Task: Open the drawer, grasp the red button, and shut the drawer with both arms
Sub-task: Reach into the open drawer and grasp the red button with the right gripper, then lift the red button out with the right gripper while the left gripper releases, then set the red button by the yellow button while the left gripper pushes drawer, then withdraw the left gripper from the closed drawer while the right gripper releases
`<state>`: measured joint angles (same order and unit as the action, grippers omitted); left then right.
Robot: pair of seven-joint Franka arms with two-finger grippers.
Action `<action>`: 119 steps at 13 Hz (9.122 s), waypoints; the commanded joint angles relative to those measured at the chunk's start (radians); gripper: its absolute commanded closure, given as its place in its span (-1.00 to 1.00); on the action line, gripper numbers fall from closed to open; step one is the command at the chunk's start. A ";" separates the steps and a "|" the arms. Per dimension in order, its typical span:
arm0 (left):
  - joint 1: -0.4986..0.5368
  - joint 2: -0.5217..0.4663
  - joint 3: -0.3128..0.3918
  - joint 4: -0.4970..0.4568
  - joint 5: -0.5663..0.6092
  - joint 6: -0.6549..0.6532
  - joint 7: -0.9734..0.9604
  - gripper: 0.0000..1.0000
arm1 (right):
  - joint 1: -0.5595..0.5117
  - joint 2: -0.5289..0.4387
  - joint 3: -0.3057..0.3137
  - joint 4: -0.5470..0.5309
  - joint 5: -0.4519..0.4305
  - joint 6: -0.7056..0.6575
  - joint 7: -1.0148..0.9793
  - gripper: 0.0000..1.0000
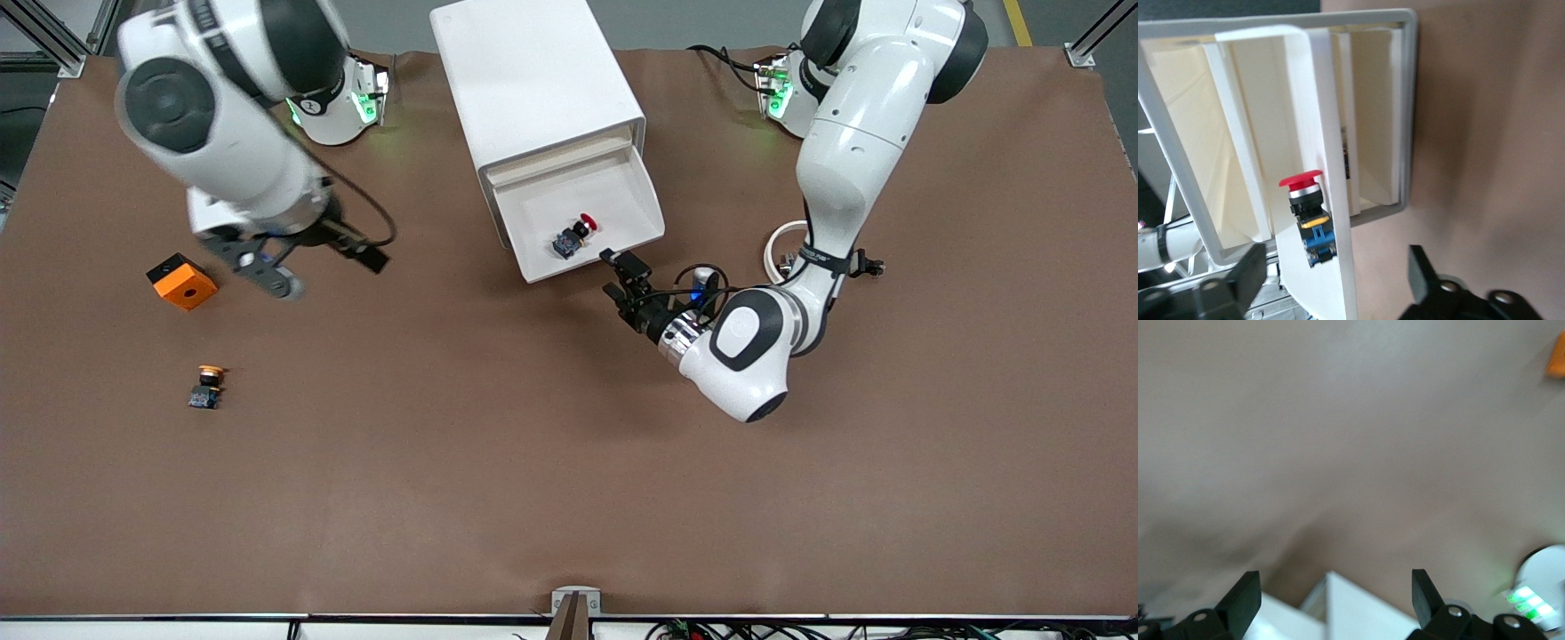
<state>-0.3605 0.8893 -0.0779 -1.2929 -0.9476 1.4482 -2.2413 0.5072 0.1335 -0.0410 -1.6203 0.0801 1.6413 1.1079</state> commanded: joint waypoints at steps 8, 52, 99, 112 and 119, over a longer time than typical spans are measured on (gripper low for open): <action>0.005 -0.136 0.205 0.100 0.268 -0.005 0.478 -1.00 | 0.333 0.199 -0.016 0.005 0.018 0.279 0.509 -1.00; -0.251 -0.458 -0.069 -0.602 0.854 0.857 1.188 -1.00 | -0.318 0.204 -0.030 -0.099 -0.013 0.363 -0.788 1.00; 0.437 -0.599 -0.325 -0.315 1.044 0.493 1.253 -1.00 | -0.561 0.482 -0.019 -0.251 -0.028 0.899 -1.088 -1.00; 0.494 -0.805 -0.214 -0.160 1.027 0.124 1.809 -1.00 | -0.592 0.275 -0.025 0.104 -0.045 0.160 -1.215 -1.00; 0.356 -0.998 -0.085 -0.270 1.027 -0.003 2.025 -1.00 | -0.585 0.268 -0.023 0.344 -0.098 -0.112 -1.214 -1.00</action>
<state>0.0414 -0.0313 -0.2137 -1.4870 0.0789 1.4657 -0.2675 -0.0768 0.3884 -0.0700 -1.3381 -0.0010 1.5776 -0.0962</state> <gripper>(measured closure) 0.000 0.000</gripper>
